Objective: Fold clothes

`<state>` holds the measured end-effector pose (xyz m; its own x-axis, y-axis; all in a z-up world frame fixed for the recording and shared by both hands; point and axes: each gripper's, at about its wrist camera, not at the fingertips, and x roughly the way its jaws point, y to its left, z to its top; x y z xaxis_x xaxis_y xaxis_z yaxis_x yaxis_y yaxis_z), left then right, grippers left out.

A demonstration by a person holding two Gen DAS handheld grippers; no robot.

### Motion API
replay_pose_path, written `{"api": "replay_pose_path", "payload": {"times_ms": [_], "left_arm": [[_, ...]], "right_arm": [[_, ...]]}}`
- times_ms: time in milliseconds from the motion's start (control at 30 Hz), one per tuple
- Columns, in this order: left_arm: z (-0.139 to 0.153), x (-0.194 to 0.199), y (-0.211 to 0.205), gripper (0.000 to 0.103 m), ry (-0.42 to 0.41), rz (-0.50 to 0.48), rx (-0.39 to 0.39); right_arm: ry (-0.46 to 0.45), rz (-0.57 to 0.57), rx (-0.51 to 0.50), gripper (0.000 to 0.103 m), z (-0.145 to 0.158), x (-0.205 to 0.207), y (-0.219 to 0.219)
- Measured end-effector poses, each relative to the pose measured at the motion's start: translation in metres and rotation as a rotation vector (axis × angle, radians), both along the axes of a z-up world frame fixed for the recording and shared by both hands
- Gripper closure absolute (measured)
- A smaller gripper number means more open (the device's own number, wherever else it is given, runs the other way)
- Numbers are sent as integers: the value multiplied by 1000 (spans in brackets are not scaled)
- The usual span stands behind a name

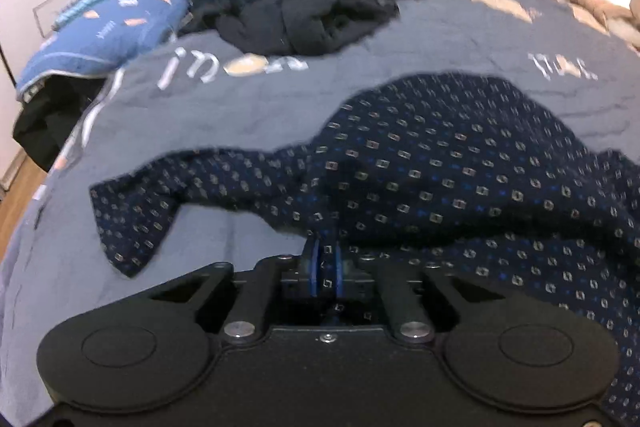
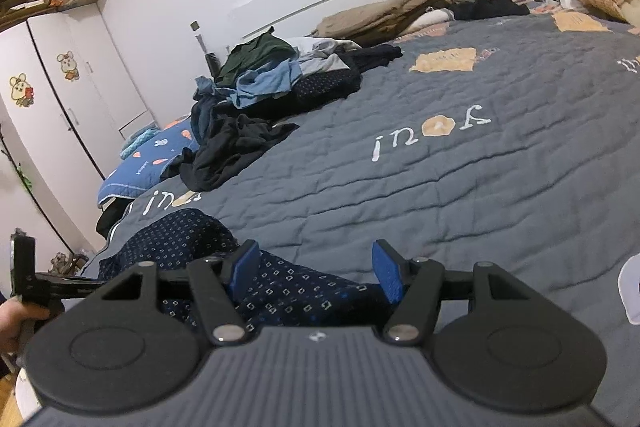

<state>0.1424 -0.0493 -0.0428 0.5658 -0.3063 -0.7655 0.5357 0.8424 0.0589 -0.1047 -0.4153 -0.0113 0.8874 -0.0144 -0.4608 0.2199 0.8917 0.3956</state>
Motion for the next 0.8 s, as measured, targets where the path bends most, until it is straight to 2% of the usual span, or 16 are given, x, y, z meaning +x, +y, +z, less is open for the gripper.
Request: {"api": "replay_pose_path", "payload": {"times_ms": [100,233,433,567,800], "left_arm": [[13,-10,11,98,-11,-9,-26],[49,-33,38,99,-31,-49,-74],[96,-83,82,99,-4,-124,-124],[94,-136,87,99,73,-225,-82],[52,-214,59,99,222,-379,-26]], "right_arm": [[2,3,3,41,0,1,0],[0,7,4,41,1,0,0],[-4,13,5,41,3,-1,2],[-10,15,8,41,4,-2,3],[-8,18,17,41,4,-2,4]]}}
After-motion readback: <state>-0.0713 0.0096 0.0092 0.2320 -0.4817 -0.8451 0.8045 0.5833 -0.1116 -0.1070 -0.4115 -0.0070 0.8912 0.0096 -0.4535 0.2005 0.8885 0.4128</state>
